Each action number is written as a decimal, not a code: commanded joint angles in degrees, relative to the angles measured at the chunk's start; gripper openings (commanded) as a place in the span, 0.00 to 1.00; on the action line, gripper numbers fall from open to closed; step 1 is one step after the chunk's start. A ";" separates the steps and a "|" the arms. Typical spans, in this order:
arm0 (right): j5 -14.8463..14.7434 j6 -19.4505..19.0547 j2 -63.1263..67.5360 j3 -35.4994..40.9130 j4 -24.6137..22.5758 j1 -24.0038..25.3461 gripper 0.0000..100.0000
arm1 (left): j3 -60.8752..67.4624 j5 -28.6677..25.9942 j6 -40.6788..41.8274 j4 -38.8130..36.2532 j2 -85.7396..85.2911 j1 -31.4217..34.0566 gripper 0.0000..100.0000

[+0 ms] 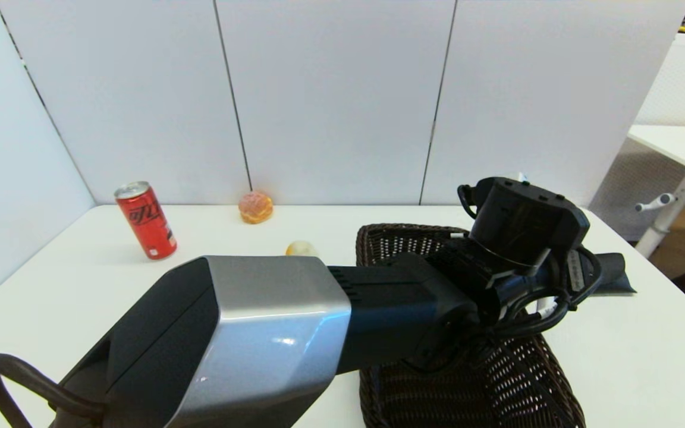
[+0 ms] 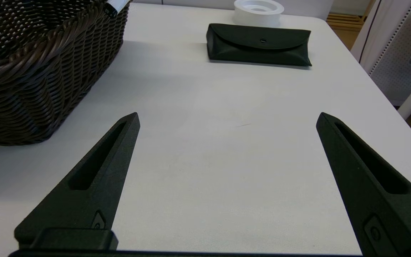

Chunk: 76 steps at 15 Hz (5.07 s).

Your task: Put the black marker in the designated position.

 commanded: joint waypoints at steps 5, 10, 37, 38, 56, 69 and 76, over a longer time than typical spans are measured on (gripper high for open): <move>0.05 -0.04 0.07 0.00 0.00 0.00 1.00 | 0.00 -0.02 -0.28 0.03 0.44 0.00 0.00; 0.05 -0.04 0.07 0.00 0.00 0.00 1.00 | 0.00 0.07 0.16 0.47 0.26 0.09 0.00; 0.05 -0.04 0.07 0.00 0.00 0.00 1.00 | 28.39 4.73 32.33 34.74 -57.48 22.85 1.00; 0.05 -0.04 0.07 0.00 0.00 0.00 1.00 | 33.13 4.55 35.05 34.04 -61.70 26.02 1.00; 0.05 -0.04 0.07 0.00 0.00 0.00 1.00 | 97.82 -8.19 43.76 9.34 -121.29 51.60 1.00; 0.05 -0.04 0.07 0.00 0.00 0.00 1.00 | 111.88 -8.11 39.80 5.21 -129.55 62.14 1.00; 0.05 -0.04 0.07 0.00 0.00 0.00 1.00 | 113.20 -5.73 33.12 11.54 -137.38 62.23 1.00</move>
